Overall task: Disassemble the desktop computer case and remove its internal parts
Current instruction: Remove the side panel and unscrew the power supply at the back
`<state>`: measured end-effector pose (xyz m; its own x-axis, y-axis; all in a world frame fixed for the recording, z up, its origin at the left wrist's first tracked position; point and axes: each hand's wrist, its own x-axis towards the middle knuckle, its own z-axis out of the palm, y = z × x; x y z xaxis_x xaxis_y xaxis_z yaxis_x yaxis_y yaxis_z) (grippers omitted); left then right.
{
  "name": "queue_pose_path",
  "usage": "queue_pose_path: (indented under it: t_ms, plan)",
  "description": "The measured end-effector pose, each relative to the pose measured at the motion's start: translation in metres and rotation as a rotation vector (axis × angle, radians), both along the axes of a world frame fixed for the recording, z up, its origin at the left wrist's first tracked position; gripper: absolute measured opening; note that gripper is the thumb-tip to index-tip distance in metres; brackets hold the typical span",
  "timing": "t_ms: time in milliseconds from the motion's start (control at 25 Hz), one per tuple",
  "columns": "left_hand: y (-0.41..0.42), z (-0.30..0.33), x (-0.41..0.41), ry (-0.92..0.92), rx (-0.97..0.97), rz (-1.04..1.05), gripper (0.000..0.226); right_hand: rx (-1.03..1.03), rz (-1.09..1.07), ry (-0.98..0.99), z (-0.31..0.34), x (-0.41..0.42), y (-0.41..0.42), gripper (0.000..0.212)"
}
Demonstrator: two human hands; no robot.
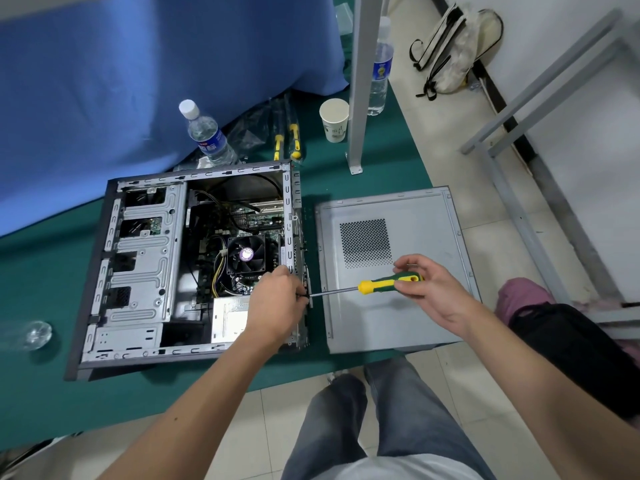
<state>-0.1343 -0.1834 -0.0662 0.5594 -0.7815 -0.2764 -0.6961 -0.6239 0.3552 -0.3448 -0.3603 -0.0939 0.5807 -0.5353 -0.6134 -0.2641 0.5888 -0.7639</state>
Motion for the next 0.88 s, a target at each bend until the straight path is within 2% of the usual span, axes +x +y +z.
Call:
queue_pose_path:
  t_ms: [160, 240, 320, 400, 480, 640, 760, 880]
  plan:
    - [0.004, -0.001, -0.007, -0.097, -0.067, -0.029, 0.013, 0.061, -0.119, 0.020, -0.008, -0.021, -0.012, 0.029]
    - [0.001, 0.004, -0.008, -0.059, -0.170, 0.020, 0.011, 0.177, -0.150, 0.035, -0.008, -0.031, -0.012, 0.020]
    - [-0.005, 0.009, -0.008, 0.128, -0.239, 0.136, 0.009, 0.377, -0.062, -0.022, -0.004, -0.033, -0.004, 0.026]
    - [-0.013, 0.013, -0.010, 0.395, -0.289, 0.298, 0.007, 0.474, 0.098, -0.094, 0.005, -0.021, 0.011, 0.038]
    - [-0.017, 0.017, -0.013, 0.606, -0.334, 0.429, 0.006, 0.405, 0.168, -0.085, 0.014, 0.004, 0.027, 0.038]
    - [-0.018, 0.023, -0.013, 0.927, -0.349, 0.575, 0.007, -0.056, 0.112, 0.020, 0.031, 0.052, 0.049, 0.020]
    - [-0.019, 0.023, -0.010, 1.082, -0.232, 0.648, 0.017, -0.197, 0.126, 0.001, 0.034, 0.068, 0.054, 0.014]
    - [-0.019, 0.022, -0.009, 1.170, -0.235, 0.671, 0.020, -0.283, 0.148, 0.033, 0.032, 0.074, 0.059, 0.006]
